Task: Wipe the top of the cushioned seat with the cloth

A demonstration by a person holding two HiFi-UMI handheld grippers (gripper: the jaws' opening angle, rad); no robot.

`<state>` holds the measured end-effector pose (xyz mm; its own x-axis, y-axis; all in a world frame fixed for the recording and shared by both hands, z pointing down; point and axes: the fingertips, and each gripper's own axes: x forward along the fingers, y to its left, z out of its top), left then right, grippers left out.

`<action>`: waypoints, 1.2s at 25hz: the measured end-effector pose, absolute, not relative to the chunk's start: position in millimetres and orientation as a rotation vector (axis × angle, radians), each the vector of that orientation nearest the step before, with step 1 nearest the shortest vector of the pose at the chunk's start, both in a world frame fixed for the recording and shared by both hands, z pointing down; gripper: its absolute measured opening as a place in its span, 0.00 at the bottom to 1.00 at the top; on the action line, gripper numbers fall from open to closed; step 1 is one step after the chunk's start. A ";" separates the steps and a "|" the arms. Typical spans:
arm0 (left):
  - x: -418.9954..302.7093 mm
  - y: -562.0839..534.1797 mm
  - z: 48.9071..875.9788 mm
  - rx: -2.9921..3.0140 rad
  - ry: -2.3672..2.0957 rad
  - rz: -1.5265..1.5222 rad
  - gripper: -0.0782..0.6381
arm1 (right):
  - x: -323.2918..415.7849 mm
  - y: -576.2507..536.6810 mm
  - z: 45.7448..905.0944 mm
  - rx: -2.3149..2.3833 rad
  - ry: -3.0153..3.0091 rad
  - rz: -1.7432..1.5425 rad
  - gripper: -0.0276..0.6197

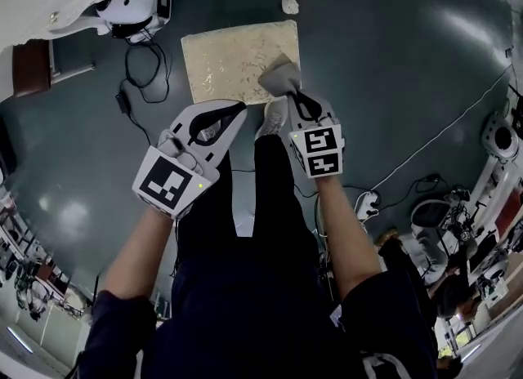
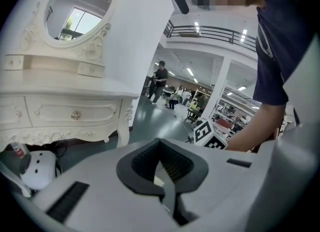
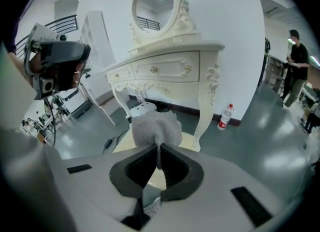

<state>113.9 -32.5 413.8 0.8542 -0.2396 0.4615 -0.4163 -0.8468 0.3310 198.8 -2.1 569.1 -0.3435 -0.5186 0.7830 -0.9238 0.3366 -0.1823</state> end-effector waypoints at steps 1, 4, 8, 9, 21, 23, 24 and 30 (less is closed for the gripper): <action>109.9 -34.7 405.7 2.608 -0.493 0.571 0.12 | 194.9 -4.4 556.0 1.259 -2.001 0.836 0.10; 100.0 -39.0 383.4 2.628 -0.513 0.575 0.12 | 185.9 -10.8 518.7 1.257 -2.044 0.796 0.10; 87.8 -36.3 347.1 2.646 -0.529 0.574 0.12 | 178.1 -13.9 465.7 1.298 -2.094 0.759 0.10; 83.6 -36.1 337.1 2.652 -0.538 0.570 0.12 | 175.2 -14.6 451.7 1.306 -2.107 0.746 0.10; 54.8 -29.0 202.4 2.816 -0.624 0.459 0.12 | 157.9 -23.1 266.3 1.453 -2.283 0.561 0.10; 49.7 -31.4 188.3 2.841 -0.623 0.443 0.12 | 154.3 -27.6 242.3 1.487 -2.303 0.527 0.10; 47.6 -32.4 181.2 2.852 -0.621 0.434 0.12 | 152.9 -29.6 231.2 1.503 -2.312 0.511 0.10; 35.4 -36.0 131.5 2.936 -0.640 0.336 0.12 | 145.2 -32.4 163.3 1.582 -2.366 0.400 0.10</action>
<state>35.4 -36.0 131.5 0.8862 -0.3966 0.2397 -0.4227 -0.9037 0.0675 145.2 -32.4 163.3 -0.3692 -0.8534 0.3679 -0.9269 0.3667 -0.0797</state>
